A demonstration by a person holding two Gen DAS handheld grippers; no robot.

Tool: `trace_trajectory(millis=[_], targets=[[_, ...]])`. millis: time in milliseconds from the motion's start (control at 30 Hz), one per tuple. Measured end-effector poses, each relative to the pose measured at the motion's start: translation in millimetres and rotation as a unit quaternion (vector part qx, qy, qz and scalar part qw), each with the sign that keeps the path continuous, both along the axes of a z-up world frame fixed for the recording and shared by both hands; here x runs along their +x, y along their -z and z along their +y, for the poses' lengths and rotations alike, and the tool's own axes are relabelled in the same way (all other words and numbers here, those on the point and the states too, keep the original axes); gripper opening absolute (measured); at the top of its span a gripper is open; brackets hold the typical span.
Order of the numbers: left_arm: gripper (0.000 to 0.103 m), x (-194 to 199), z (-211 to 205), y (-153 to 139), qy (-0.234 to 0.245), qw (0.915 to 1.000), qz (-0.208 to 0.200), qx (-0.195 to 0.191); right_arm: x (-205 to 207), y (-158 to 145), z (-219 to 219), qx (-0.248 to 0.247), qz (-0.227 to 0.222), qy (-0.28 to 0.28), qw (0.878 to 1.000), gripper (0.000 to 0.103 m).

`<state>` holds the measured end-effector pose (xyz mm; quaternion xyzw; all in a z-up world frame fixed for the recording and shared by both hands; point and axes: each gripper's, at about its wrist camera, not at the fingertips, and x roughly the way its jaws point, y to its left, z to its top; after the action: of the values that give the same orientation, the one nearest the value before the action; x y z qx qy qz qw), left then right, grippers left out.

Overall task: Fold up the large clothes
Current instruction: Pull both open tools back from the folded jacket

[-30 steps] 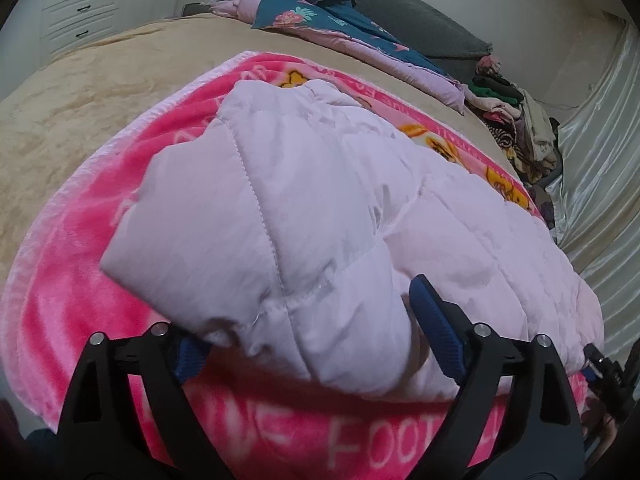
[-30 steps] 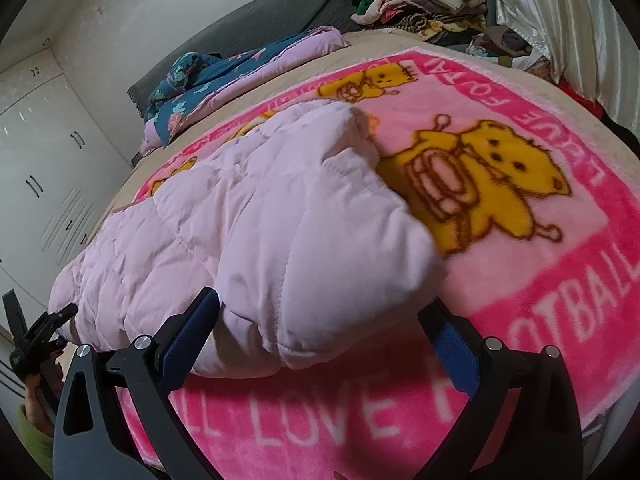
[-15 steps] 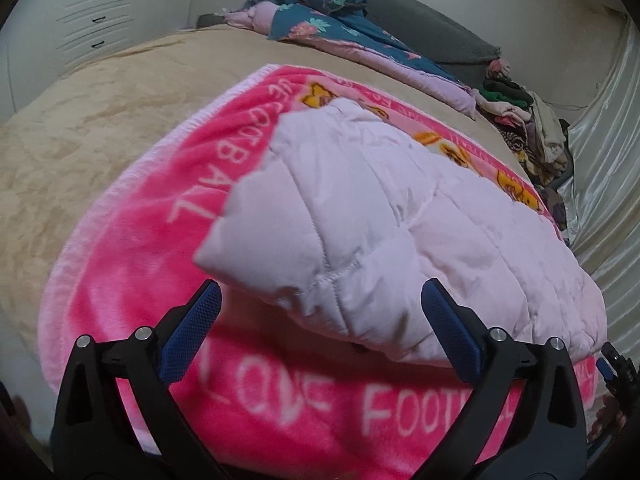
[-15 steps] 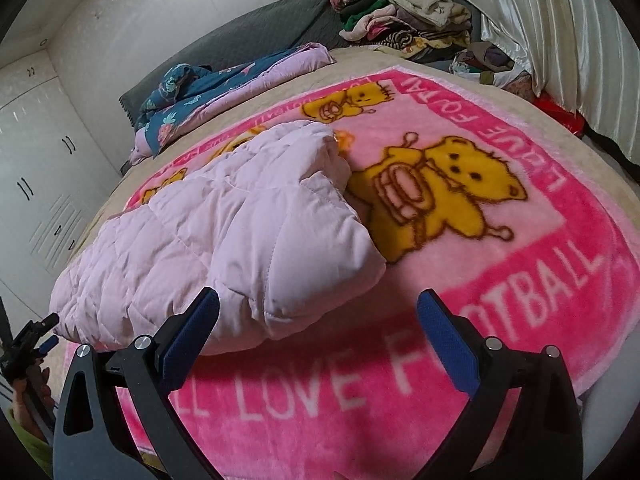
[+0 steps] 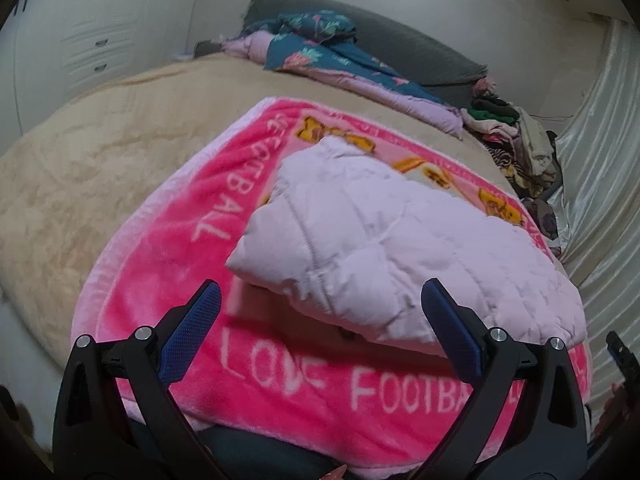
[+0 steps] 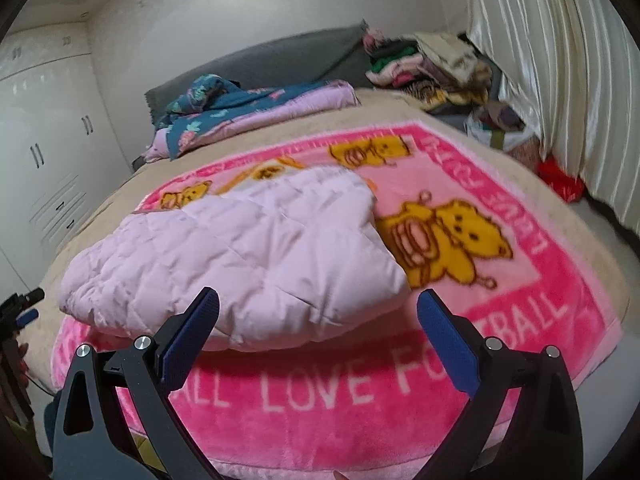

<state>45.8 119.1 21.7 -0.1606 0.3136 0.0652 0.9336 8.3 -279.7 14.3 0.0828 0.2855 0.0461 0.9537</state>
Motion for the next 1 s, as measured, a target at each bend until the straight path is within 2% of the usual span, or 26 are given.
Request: trace_trajectory(millis=[233, 467, 767, 900, 1000], targets=[[0.094, -14, -32, -16, 0.037, 0.9985, -0.031, 0.025, -21, -23, 35, -0.019, -0.042, -0.037, 0.998, 0.099], [0.094, -22, -59, -17, 0.067, 0.9961, -0.048, 0.033, -33, -28, 65, -0.02, -0.063, -0.065, 0.996, 0.099], [0.094, -24, -88, -5, 0.097, 0.9931, -0.05, 0.045, -35, -11, 91, -0.022, -0.04, -0.096, 0.994, 0.099], [0.094, -23, -96, 1, 0.108, 0.9918, -0.047, 0.048, -37, -2, 103, -0.049, -0.044, -0.104, 0.992, 0.099], [0.094, -22, -103, 6, 0.117, 0.9909, -0.042, 0.052, -34, 5, 106, -0.047, -0.032, -0.111, 0.992, 0.099]])
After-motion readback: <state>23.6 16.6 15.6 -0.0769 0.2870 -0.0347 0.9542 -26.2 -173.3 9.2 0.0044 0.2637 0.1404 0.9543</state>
